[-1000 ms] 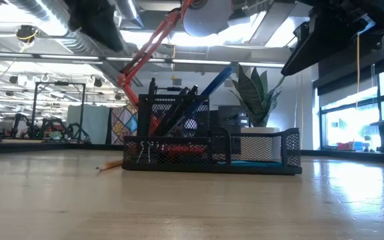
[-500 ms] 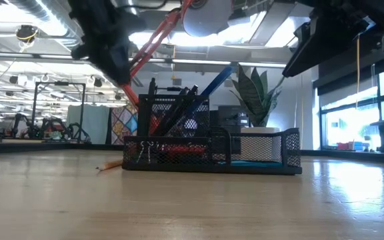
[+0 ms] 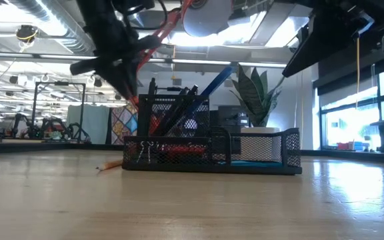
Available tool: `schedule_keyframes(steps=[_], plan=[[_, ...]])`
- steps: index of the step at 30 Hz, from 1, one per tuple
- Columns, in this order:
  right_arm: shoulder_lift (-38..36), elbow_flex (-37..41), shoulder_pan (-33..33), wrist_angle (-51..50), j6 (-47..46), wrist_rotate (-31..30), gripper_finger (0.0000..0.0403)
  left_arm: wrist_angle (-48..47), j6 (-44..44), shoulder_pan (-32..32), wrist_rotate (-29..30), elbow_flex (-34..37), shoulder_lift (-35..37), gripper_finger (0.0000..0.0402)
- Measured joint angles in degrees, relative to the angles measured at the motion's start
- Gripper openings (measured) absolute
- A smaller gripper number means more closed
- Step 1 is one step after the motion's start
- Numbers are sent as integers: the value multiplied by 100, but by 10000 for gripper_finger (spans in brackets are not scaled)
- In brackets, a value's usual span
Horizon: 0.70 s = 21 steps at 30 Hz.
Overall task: Pick and place office supplies into organizer
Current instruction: Put the top yellow pencil into the black desk organizer
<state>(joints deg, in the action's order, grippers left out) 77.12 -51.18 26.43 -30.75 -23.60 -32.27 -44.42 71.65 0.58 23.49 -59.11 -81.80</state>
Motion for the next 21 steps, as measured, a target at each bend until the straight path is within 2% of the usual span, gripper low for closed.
schedule_keyframes(steps=[5, 13, 18, 21], plan=[[0, 0, 0, -211, 126, 4, 119, 714, 305, 4, -225, 0, -43, 69], [0, 0, 1, -586, -146, 266, 119, 949, 757, 179, -203, -7, -297, 72], [0, 0, -1, -648, -218, 369, 120, 1042, 799, 260, -250, -6, -720, 76], [0, 0, 1, -673, -242, 369, 120, 1267, 491, 252, -553, -4, -912, 86]])
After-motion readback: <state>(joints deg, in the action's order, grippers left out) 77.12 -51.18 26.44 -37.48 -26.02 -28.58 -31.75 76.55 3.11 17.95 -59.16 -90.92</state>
